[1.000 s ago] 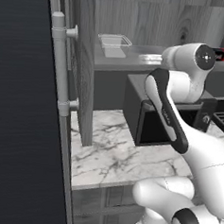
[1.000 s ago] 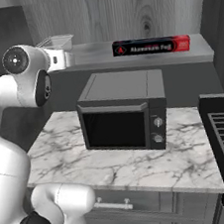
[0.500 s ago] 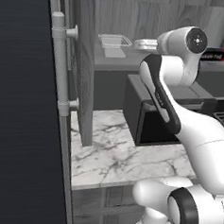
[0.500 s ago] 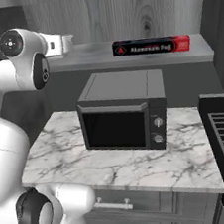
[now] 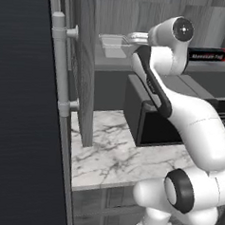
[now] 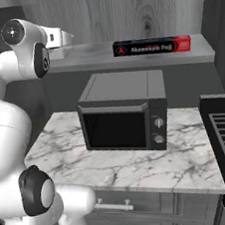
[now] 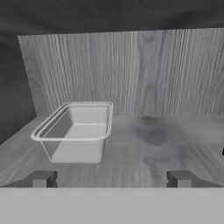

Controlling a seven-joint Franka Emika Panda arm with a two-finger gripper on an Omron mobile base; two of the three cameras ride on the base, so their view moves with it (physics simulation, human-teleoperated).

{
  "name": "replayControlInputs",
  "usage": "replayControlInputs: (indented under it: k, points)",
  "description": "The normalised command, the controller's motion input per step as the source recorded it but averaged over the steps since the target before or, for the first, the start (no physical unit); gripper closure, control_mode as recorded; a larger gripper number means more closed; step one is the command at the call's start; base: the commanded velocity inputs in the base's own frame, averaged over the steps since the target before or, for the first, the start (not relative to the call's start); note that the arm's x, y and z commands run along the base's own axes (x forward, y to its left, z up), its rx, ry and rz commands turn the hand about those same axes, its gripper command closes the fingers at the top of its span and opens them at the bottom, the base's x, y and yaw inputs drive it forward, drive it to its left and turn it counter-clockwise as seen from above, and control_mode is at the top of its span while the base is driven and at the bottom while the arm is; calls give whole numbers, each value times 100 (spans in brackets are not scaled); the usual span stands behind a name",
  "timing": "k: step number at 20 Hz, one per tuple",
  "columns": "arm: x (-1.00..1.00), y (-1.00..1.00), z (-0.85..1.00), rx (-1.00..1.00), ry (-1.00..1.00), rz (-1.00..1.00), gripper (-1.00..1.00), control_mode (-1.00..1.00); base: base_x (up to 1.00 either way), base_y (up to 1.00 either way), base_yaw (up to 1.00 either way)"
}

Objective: Retrieve the tupperware and aluminum foil from the cabinet and place them on the dining counter near the plate with cucumber and kebab skewer to prepare for storing leftovers.

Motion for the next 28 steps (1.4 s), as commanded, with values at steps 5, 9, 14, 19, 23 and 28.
replayControlInputs:
  k: [5,9,14,19,23,28]
  points:
    - [62,9,-11,0,13,0,-100,-100,0,0,0]
    - [63,6,-15,0,13,0,-100,-100,0,0,0]
    - [64,8,-13,0,9,0,-100,-100,0,0,0]
    - [60,10,-12,0,0,0,-100,-100,0,0,0]
    - [56,4,-16,0,0,0,-100,-100,0,0,0]
    - [51,0,-26,0,3,0,-100,-100,0,0,0]
